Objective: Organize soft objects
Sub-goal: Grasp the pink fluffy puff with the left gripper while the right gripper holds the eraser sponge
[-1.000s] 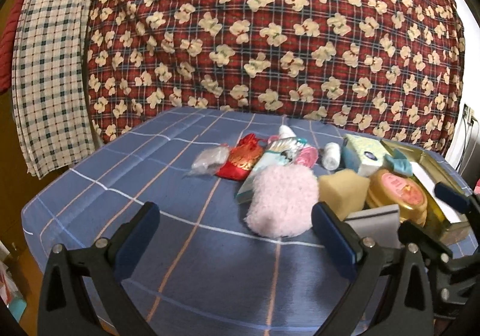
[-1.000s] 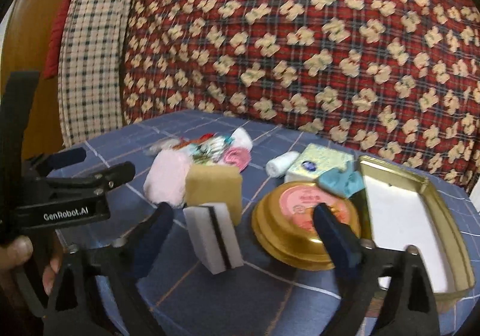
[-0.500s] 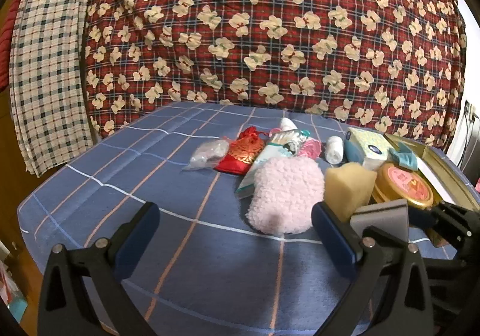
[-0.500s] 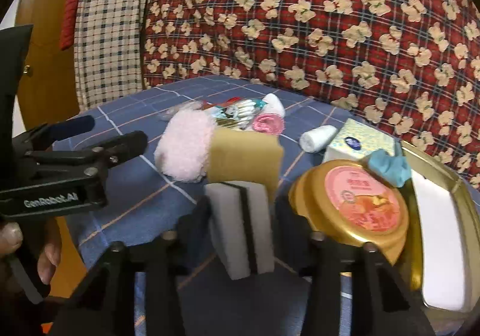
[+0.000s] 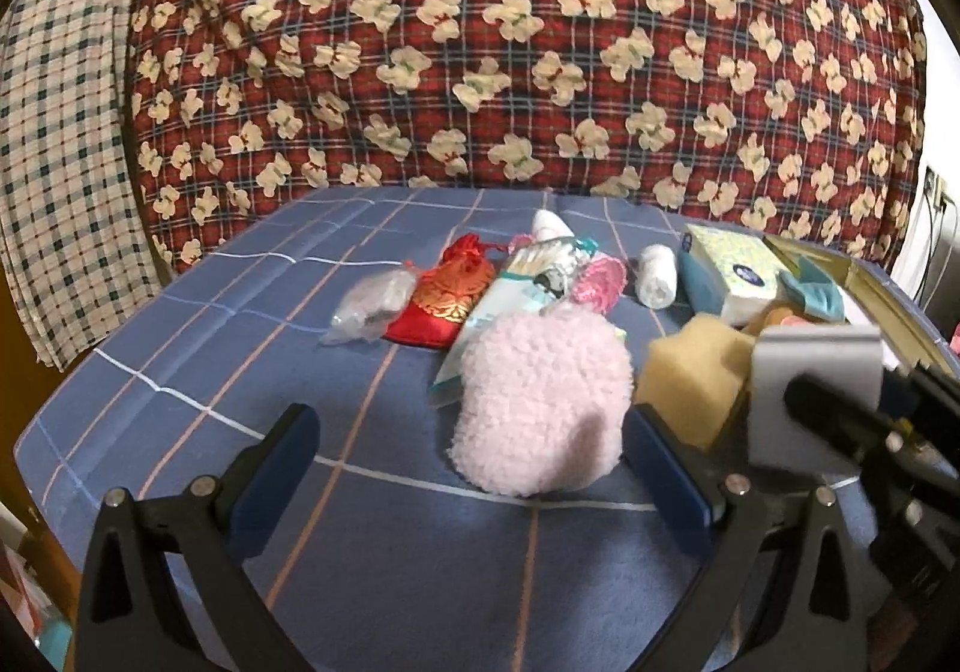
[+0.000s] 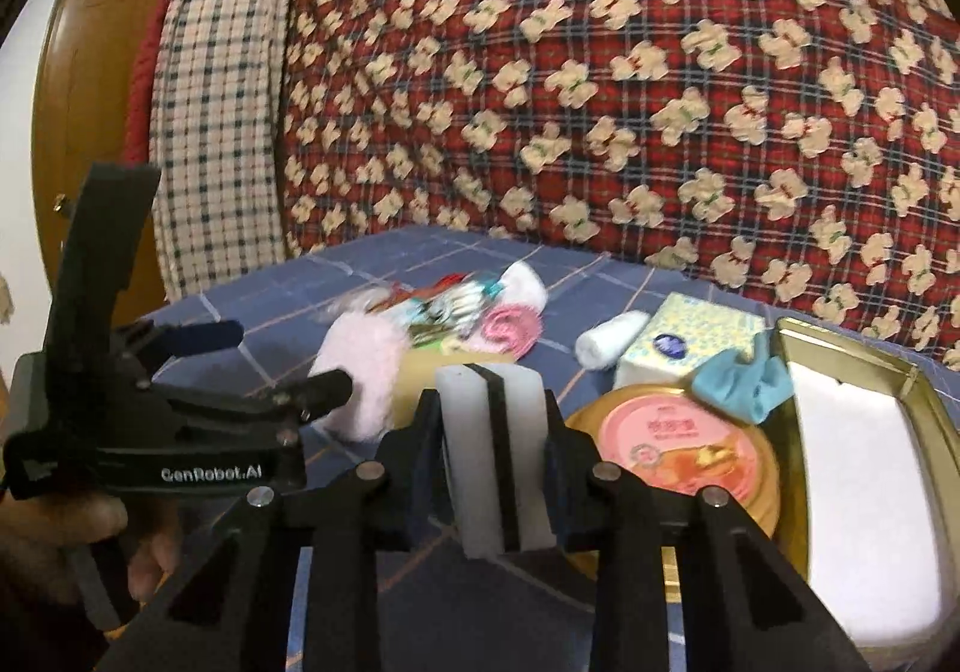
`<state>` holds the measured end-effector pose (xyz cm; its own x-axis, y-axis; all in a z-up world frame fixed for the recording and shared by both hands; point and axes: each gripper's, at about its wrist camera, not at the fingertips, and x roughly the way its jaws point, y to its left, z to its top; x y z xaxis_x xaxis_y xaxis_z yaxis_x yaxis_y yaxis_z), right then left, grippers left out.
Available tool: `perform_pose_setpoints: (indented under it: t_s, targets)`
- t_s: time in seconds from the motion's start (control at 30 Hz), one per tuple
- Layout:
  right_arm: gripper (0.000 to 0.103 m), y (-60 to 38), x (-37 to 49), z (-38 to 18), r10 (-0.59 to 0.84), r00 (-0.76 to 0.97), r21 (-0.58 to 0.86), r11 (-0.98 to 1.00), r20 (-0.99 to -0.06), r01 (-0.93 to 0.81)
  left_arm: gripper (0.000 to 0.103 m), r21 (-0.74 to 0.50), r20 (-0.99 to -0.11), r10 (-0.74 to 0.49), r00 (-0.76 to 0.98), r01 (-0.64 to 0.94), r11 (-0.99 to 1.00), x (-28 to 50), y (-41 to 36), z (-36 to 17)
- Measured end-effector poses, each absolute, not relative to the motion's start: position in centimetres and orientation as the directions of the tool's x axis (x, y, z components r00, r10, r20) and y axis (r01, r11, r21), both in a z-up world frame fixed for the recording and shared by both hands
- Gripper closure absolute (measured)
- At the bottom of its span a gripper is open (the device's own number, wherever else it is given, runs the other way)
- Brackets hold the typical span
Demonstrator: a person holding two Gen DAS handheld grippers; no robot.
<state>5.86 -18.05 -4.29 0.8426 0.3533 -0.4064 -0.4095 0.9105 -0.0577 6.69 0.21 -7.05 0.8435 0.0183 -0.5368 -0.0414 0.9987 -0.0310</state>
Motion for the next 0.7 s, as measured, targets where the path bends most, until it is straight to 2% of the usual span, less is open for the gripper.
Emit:
perform_pose_setpoints:
  t_s: [0.23,0.33,0.4,0.47,0.53,0.6,0.67,0.7]
  targets:
    - [0.070,-18.3,6.3,-3.7,0.348,0.847,-0.046,0.916,-0.402,-0.398,0.002,0.010,-0.565,0.015,0.825,-0.011,1.000,8.0,-0.9,-6.7]
    - [0.070,-18.2,6.4,-3.6,0.347,0.845,-0.045,0.916,-0.406,-0.398,0.006,0.025,-0.581,0.019,0.814,-0.006,1.000,8.4,-1.2,-6.7]
    - [0.070,-18.1,6.5,-3.5,0.348,0.844,-0.046,0.915,-0.407,-0.400,0.011,0.044,-0.598,0.027,0.801,-0.001,0.999,9.0,-1.5,-7.0]
    - [0.070,-18.1,6.5,-3.6,0.349,0.845,-0.047,0.915,-0.404,-0.401,0.024,0.042,-0.615,0.025,0.788,0.002,0.999,9.4,-1.5,-7.4]
    - [0.070,-18.1,6.6,-3.5,0.352,0.845,-0.046,0.914,-0.403,-0.403,0.028,0.033,-0.619,0.011,0.785,0.012,0.999,9.5,-1.5,-7.5]
    - [0.070,-18.1,6.6,-3.4,0.355,0.845,-0.041,0.914,-0.399,-0.403,0.043,0.030,-0.613,0.000,0.790,0.024,0.999,9.4,-1.5,-7.5]
    - [0.070,-18.2,6.6,-3.1,0.352,0.852,-0.047,0.916,-0.386,-0.399,0.072,0.028,-0.618,-0.016,0.786,0.043,0.999,9.4,-1.6,-7.7]
    - [0.070,-18.2,6.5,-2.9,0.342,0.862,-0.060,0.919,-0.373,-0.390,0.079,0.024,-0.618,-0.025,0.785,0.051,0.998,9.4,-1.7,-7.8]
